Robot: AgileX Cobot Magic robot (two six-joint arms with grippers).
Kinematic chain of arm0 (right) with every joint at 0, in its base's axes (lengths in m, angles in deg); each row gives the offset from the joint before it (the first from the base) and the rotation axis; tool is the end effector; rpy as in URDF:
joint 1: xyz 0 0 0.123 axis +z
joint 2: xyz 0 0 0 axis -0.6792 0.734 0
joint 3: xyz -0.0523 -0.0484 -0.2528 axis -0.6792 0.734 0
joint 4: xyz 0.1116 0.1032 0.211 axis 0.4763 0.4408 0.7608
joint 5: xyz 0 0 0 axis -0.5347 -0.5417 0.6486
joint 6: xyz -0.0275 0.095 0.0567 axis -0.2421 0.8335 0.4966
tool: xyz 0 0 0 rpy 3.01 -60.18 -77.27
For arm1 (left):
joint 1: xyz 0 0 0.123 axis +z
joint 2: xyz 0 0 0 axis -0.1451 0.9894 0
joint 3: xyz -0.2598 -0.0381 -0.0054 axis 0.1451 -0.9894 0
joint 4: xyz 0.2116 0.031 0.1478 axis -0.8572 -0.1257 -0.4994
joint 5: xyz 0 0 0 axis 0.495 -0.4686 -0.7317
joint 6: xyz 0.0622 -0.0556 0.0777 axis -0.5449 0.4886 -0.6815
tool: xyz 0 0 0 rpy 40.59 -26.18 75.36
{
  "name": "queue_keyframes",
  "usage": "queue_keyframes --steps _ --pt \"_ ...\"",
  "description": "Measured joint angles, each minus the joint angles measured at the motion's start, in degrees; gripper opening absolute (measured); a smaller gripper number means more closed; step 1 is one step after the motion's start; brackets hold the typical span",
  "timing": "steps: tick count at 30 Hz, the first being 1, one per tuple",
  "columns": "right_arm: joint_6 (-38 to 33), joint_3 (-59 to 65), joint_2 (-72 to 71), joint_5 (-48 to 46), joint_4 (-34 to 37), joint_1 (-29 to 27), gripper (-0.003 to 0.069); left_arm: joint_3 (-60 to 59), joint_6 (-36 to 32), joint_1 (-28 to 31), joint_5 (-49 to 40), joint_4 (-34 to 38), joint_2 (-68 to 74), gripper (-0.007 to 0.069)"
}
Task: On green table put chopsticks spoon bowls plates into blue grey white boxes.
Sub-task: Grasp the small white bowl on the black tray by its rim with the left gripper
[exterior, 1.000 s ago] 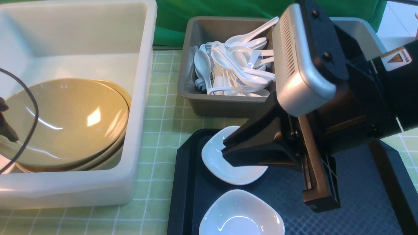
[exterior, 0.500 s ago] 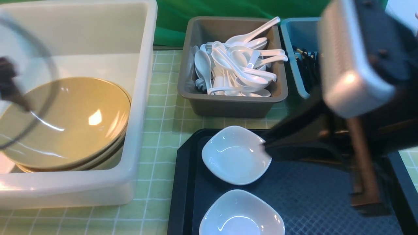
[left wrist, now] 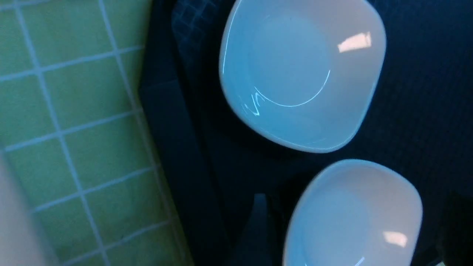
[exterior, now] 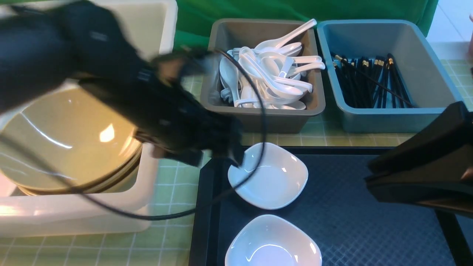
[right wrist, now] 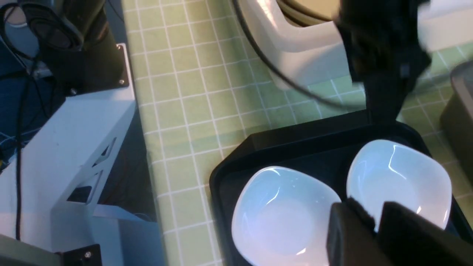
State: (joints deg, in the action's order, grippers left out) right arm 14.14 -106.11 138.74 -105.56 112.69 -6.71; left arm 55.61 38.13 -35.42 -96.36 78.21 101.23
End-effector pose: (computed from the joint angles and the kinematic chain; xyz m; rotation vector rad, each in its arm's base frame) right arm 0.1520 0.1587 0.3941 -1.2167 1.8201 0.5271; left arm 0.2888 -0.1844 0.2305 0.4427 2.7966 -0.5714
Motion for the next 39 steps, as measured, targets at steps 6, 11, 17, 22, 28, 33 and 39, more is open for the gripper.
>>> queue_keyframes --steps 6,11,17,22,28,33,39 --pt "0.1 0.0 -0.1 0.0 -0.1 0.0 0.0138 7.9 -3.7 -0.4 -2.1 -0.1 10.3 0.05" --pt "0.1 0.0 -0.1 0.0 -0.1 0.0 0.0141 14.0 -4.8 -0.4 -2.5 -0.2 17.2 0.05" --pt "0.1 0.0 -0.1 0.0 -0.1 0.0 0.0144 16.1 -5.3 -0.4 -2.4 -1.7 22.2 0.05" --pt "0.1 0.0 -0.1 0.0 -0.1 0.0 0.015 16.1 -5.3 -0.4 -0.5 -2.4 23.5 0.05" --pt "0.1 0.0 -0.1 0.0 -0.1 0.0 0.0152 16.1 -5.3 -0.4 1.2 -2.4 23.7 0.05" --pt "0.1 0.0 -0.1 0.0 -0.1 0.0 0.0153 16.1 -5.1 -0.4 1.2 -2.5 24.5 0.05" --pt "0.1 0.0 -0.1 0.0 -0.1 0.0 0.0156 16.1 -6.0 -0.4 0.3 -1.7 26.7 0.0474"
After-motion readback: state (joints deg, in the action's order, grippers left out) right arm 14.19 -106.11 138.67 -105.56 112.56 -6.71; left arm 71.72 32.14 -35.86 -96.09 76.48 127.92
